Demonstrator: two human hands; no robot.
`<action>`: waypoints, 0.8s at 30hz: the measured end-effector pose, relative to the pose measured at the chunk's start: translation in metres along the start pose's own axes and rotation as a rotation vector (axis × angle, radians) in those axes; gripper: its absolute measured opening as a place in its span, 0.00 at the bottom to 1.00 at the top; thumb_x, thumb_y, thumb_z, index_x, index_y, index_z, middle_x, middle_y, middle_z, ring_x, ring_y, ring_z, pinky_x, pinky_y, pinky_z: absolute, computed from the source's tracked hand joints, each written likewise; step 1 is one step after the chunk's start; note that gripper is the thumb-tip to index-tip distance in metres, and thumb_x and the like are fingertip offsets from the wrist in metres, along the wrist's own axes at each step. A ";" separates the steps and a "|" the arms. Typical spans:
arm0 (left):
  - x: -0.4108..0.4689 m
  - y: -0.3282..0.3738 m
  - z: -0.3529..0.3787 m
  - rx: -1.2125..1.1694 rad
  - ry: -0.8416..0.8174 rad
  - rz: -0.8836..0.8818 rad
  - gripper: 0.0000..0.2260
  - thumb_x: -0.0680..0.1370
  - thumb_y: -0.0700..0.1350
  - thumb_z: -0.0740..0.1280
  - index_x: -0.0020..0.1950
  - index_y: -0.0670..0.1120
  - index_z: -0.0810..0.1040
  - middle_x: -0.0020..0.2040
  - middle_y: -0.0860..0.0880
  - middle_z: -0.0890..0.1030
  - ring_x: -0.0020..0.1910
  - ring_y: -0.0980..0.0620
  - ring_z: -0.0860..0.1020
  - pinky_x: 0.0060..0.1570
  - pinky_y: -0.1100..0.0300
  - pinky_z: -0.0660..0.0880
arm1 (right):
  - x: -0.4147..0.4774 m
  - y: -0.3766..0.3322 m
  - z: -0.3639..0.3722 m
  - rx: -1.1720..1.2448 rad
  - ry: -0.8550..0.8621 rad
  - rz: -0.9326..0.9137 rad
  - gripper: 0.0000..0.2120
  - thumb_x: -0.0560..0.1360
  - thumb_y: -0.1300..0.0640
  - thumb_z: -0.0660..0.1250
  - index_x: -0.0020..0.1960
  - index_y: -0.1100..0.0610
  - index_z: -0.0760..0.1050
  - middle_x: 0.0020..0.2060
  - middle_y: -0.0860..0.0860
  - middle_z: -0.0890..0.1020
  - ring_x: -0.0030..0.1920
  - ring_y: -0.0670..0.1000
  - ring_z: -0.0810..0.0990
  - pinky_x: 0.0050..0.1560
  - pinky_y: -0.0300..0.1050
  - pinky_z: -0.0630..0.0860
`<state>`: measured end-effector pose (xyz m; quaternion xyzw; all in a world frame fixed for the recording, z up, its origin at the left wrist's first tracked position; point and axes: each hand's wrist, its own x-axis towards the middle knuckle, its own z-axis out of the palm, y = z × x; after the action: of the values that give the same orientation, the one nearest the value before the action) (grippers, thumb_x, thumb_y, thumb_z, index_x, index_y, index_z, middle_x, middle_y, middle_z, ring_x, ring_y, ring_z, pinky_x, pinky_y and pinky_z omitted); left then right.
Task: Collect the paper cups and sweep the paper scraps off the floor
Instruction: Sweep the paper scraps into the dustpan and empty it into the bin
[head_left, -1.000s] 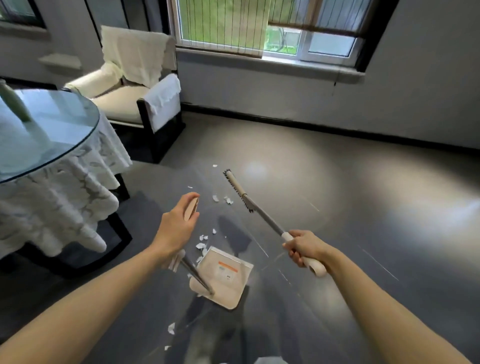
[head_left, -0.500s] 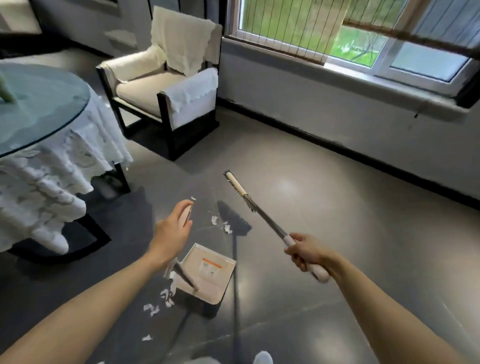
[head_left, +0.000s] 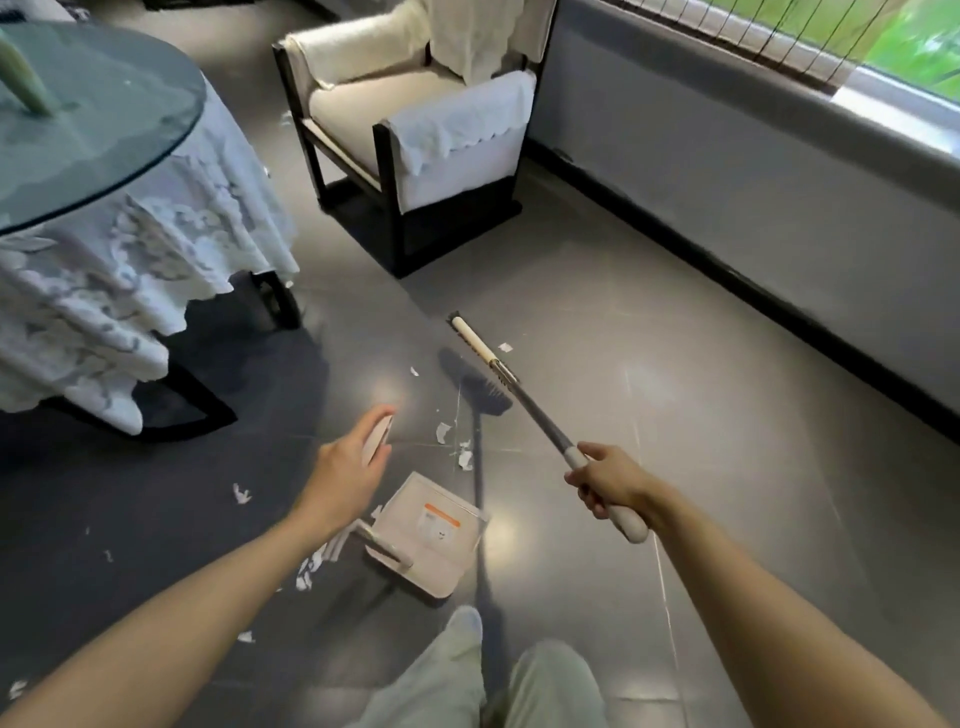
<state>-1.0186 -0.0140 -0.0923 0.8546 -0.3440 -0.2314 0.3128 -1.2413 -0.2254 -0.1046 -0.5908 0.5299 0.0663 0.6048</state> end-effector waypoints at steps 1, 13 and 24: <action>0.005 0.005 0.004 0.001 0.001 -0.013 0.16 0.79 0.42 0.63 0.66 0.55 0.70 0.40 0.43 0.79 0.33 0.47 0.74 0.36 0.55 0.70 | 0.010 -0.005 -0.010 -0.005 -0.015 0.007 0.10 0.76 0.69 0.60 0.55 0.58 0.70 0.27 0.54 0.70 0.18 0.45 0.67 0.19 0.35 0.66; 0.068 0.037 0.047 -0.015 0.132 -0.269 0.16 0.79 0.42 0.63 0.66 0.55 0.71 0.33 0.51 0.73 0.29 0.55 0.70 0.33 0.55 0.67 | 0.151 -0.073 -0.110 -0.222 -0.058 0.029 0.12 0.78 0.68 0.56 0.59 0.59 0.69 0.33 0.56 0.74 0.19 0.46 0.68 0.19 0.35 0.68; 0.073 0.036 0.057 -0.044 0.215 -0.390 0.15 0.79 0.44 0.64 0.64 0.59 0.73 0.51 0.53 0.81 0.51 0.49 0.78 0.49 0.57 0.70 | 0.250 -0.124 -0.129 -0.410 -0.122 0.058 0.12 0.78 0.70 0.56 0.61 0.68 0.68 0.29 0.56 0.69 0.23 0.50 0.66 0.17 0.34 0.67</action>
<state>-1.0212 -0.1094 -0.1198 0.9177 -0.1319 -0.2026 0.3154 -1.1188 -0.4992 -0.1713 -0.6808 0.4844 0.2261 0.5007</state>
